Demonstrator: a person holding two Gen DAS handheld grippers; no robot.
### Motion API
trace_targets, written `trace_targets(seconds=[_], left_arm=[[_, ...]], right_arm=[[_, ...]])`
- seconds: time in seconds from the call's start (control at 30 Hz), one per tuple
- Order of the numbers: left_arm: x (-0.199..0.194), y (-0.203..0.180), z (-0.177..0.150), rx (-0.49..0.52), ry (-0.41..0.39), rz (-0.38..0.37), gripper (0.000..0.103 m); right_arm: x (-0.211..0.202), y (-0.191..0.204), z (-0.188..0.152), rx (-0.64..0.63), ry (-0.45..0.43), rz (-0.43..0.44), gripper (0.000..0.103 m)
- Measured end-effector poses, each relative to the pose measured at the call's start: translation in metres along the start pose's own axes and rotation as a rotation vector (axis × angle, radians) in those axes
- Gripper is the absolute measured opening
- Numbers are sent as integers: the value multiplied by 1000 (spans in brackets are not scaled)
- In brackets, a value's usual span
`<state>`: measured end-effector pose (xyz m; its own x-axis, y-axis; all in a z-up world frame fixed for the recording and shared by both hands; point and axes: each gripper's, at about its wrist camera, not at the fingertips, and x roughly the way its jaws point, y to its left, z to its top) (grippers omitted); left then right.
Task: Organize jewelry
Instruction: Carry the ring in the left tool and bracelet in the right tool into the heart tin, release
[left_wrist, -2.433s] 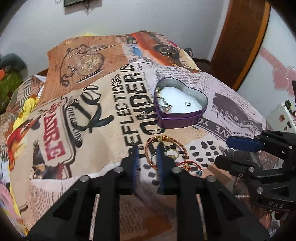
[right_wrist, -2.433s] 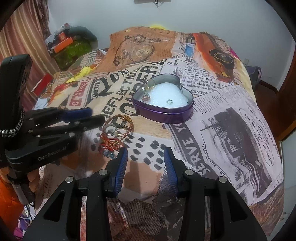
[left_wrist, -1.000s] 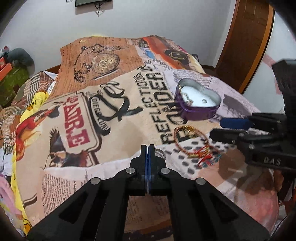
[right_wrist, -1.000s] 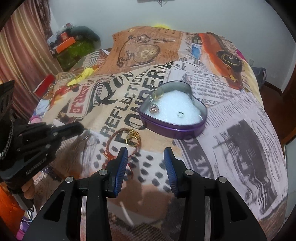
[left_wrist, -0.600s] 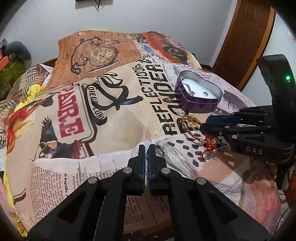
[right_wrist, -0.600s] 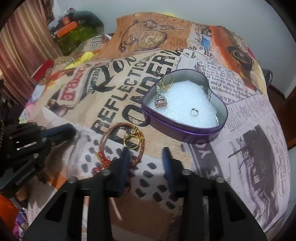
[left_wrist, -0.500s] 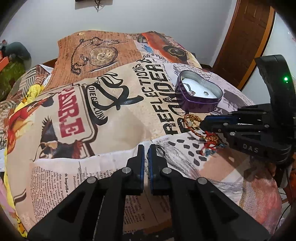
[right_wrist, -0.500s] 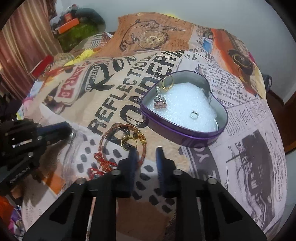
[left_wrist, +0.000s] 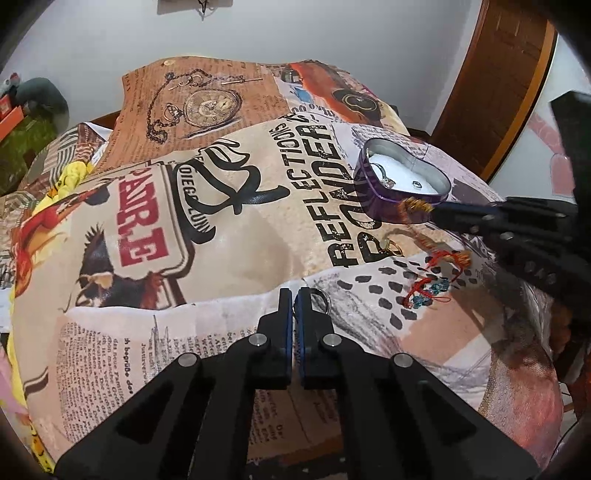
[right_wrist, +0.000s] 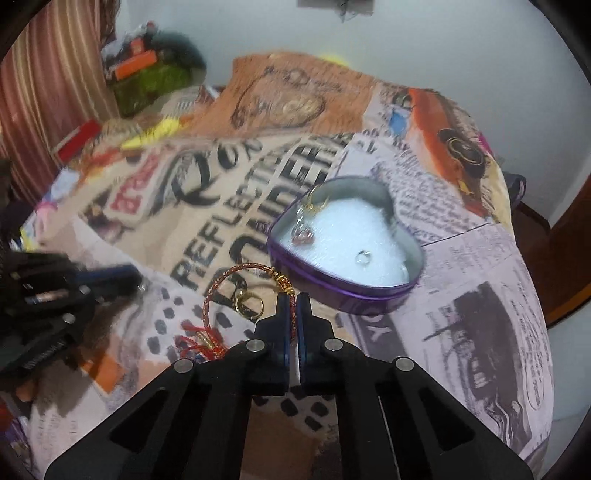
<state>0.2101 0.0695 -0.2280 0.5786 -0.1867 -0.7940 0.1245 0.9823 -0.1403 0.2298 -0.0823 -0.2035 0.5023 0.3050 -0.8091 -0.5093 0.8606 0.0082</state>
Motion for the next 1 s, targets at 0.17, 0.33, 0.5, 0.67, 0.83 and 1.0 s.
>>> trace_targets(seconds=[0.17, 0.33, 0.5, 0.67, 0.83, 1.0], left_arm=[[-10, -4, 3, -6, -15, 0, 0], [-25, -10, 9, 8, -45, 14, 0], [-39, -17, 17, 20, -75, 23, 0], [-47, -27, 26, 29, -100, 18, 0], [-47, -37, 39, 42, -117, 11, 0], [-42, -45, 53, 55, -135, 2, 0]], right_arm=[[-21, -4, 3, 35, -51, 6, 3], [-38, -7, 6, 49, -92, 2, 3], [-51, -13, 6, 62, -127, -6, 3], [-61, -21, 7, 79, -156, -21, 3], [-65, -31, 8, 99, -170, -28, 3], [-66, -39, 10, 107, -184, -35, 3]])
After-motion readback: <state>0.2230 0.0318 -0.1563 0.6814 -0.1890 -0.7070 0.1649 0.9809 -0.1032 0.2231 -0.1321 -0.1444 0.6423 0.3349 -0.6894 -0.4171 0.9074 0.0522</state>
